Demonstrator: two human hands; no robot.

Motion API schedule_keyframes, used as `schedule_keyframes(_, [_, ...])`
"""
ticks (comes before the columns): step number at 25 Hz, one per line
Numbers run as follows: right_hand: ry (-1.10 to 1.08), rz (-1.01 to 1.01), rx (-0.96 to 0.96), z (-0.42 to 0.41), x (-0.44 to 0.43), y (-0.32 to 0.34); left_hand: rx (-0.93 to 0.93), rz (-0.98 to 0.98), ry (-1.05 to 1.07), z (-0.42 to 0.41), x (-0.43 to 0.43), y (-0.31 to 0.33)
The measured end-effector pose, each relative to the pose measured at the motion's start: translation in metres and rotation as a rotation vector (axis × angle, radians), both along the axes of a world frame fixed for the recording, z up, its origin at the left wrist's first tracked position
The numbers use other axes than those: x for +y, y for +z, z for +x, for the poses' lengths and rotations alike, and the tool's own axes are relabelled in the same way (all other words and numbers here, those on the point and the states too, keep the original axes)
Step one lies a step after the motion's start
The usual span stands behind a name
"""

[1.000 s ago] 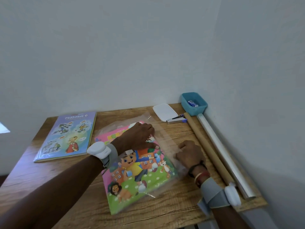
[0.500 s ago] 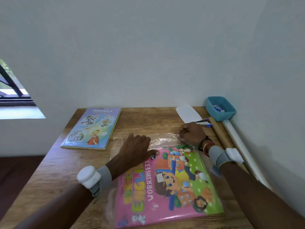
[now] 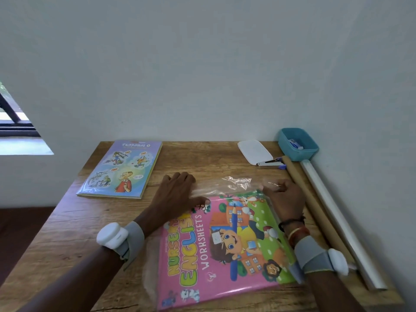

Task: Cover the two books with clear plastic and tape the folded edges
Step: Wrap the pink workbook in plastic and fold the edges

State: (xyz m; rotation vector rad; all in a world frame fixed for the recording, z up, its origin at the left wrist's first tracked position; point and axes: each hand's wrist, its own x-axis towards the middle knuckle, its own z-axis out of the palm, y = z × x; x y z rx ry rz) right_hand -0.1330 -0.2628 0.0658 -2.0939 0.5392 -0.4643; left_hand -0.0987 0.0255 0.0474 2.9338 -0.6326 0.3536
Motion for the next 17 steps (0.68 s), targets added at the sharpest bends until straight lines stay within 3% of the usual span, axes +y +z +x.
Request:
schedule_keyframes(7, [0.216, -0.026, -0.076, 0.022, -0.008, -0.007, 0.051, -0.129, 0.061, 0.008, 0.016, 0.020])
schedule_keyframes(13, [0.265, -0.564, -0.047, 0.018, -0.007, -0.001, 0.503, -0.175, -0.035, 0.020, 0.048, 0.034])
schedule_keyframes(17, [0.288, -0.776, -0.086, 0.011, -0.007, 0.000, 0.465, -0.276, -0.019, 0.030, 0.070, 0.028])
